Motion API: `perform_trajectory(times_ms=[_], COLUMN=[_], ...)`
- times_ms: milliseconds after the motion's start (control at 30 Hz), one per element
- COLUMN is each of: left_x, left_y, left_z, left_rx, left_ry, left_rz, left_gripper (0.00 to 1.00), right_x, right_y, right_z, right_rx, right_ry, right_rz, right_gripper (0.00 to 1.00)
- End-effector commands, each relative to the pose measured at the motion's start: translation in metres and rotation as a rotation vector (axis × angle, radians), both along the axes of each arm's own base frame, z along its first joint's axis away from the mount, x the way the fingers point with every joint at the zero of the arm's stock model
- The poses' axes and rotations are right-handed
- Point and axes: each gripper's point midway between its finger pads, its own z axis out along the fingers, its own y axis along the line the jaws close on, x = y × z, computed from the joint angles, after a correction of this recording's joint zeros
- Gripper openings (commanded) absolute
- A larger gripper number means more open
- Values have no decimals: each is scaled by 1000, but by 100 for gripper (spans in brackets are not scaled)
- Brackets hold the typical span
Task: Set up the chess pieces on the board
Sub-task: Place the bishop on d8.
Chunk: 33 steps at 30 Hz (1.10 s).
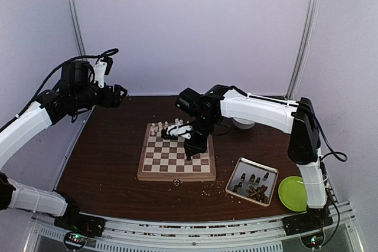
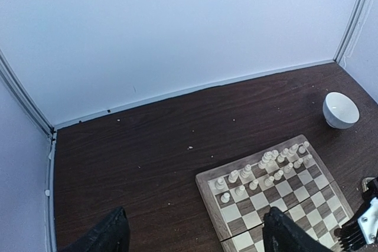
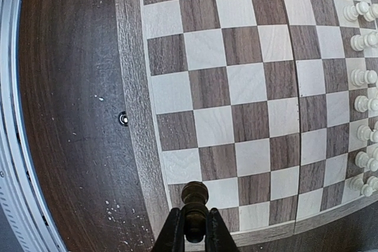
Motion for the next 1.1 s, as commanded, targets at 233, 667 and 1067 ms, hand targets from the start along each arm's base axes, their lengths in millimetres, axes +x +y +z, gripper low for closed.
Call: perform_trajectory(times_ms=[233, 667, 1067], left_x=[-1, -1, -1], left_y=[5, 6, 6], left_z=[13, 13, 13], left_rx=[-8, -2, -3], left_ry=[-51, -54, -54], left_rz=[8, 15, 13], left_gripper=[79, 79, 79], right_x=[-11, -14, -15], right_y=[7, 12, 32], right_z=[-19, -36, -38], right_rx=[-29, -52, -39], right_ry=[49, 75, 72], right_rz=[3, 13, 25], right_gripper=[4, 5, 6])
